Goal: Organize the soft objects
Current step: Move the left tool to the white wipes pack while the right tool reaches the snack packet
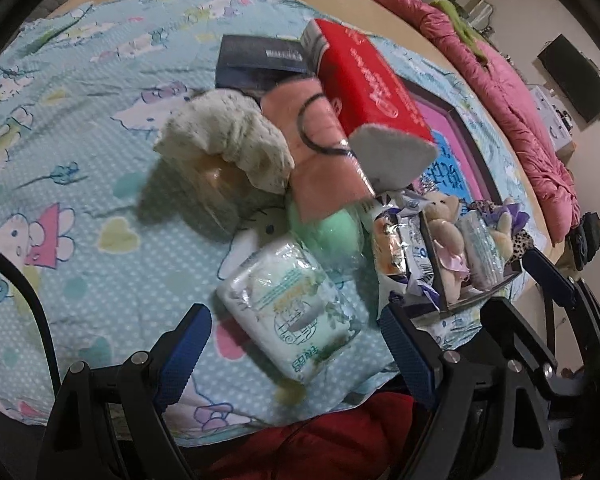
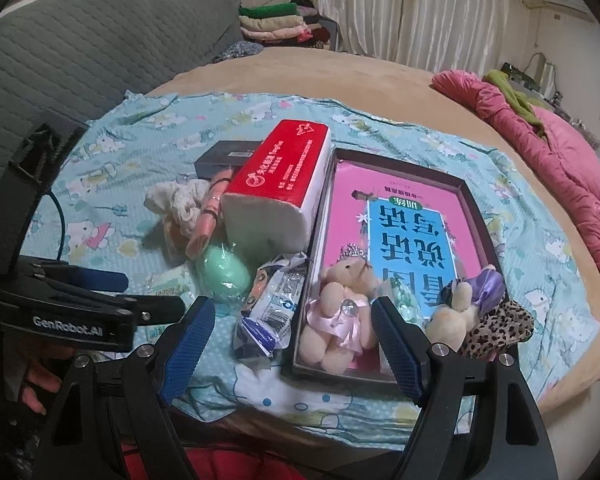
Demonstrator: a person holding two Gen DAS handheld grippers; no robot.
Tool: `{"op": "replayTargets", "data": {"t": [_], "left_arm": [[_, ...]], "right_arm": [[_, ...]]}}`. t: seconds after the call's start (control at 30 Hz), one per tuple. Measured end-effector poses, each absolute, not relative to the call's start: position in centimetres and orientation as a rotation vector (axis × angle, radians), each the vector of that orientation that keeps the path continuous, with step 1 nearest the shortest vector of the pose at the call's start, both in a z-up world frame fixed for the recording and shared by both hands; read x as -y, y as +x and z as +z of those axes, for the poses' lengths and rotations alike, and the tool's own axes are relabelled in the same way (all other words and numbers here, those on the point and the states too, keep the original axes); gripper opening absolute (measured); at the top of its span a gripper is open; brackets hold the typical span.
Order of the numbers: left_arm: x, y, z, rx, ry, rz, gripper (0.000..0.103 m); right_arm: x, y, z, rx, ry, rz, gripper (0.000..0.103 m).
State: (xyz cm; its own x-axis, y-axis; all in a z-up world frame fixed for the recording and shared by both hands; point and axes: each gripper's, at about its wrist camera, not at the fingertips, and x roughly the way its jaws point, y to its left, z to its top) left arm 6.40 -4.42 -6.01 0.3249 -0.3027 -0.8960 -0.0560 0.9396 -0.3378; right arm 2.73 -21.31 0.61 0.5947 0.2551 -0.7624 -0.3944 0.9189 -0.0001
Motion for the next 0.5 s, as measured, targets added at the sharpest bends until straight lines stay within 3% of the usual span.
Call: {"op": "replayTargets", "data": {"t": [0.5], "left_arm": [[4.8, 8.9, -9.0, -1.307, -0.412, -0.132, 0.082]], "right_arm": [[20.3, 2.9, -1.0, -0.907, -0.238, 0.396, 0.082]]}}
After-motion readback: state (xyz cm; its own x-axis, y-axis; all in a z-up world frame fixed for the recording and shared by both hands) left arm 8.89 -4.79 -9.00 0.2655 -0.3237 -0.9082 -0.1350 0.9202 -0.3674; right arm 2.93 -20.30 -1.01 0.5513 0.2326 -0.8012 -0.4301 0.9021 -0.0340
